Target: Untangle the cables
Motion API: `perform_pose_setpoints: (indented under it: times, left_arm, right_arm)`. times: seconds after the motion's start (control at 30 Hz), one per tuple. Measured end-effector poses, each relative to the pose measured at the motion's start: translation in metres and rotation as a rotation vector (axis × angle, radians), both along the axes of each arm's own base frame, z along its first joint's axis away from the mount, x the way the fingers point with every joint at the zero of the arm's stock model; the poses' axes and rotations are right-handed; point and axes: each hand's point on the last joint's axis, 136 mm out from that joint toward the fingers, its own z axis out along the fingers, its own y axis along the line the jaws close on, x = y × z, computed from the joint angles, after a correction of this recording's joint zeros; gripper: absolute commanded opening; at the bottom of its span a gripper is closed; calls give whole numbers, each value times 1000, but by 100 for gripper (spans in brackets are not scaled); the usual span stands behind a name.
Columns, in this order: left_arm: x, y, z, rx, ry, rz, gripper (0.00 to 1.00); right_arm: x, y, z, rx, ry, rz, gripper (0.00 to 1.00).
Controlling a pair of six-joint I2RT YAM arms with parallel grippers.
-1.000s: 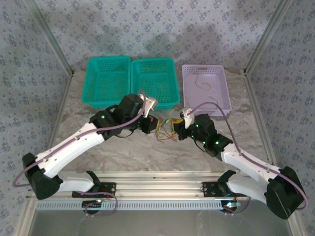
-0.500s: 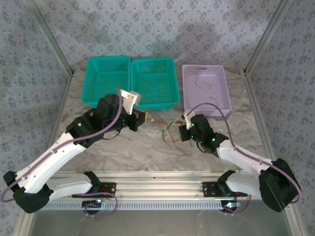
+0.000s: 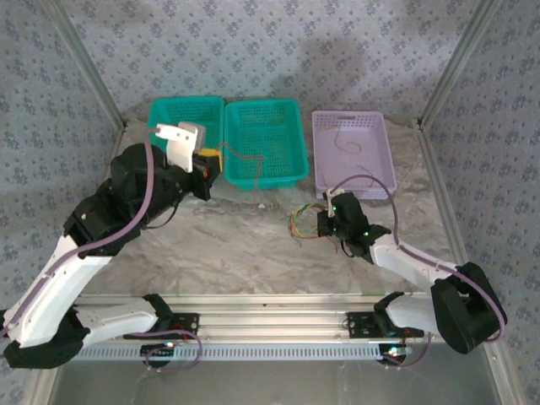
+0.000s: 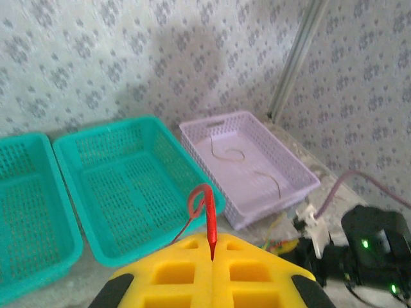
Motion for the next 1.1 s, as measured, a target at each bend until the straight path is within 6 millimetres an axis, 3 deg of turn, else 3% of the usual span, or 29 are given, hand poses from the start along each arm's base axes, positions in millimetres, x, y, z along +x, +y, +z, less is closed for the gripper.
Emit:
perform_pose_setpoints:
  times: [0.1,0.27,0.5,0.7,0.9,1.03,1.1]
  left_arm:
    - [12,-5,13,29,-47,24,0]
    - [46,-21,18,103,-109,73,0]
    - [111,-39,-13,183,-111,137,0]
    - [171,-50,-56,218,-65,170,0]
    - [234,-65,-135,285,61,178,0]
    - [258,-78,-178,316,142,163,0]
    - [264,-86,-196,320,180,144,8]
  right_arm:
    - [0,-1,-1,10,-12,-3,0]
    - [-8,-1,7,63,-74,15,0]
    - [-24,6,26,131,-159,68,0]
    - [-38,10,45,198,-236,121,0]
    - [-47,13,63,252,-293,159,0]
    - [-49,15,66,264,-301,171,0]
    - [-49,15,67,267,-303,175,0]
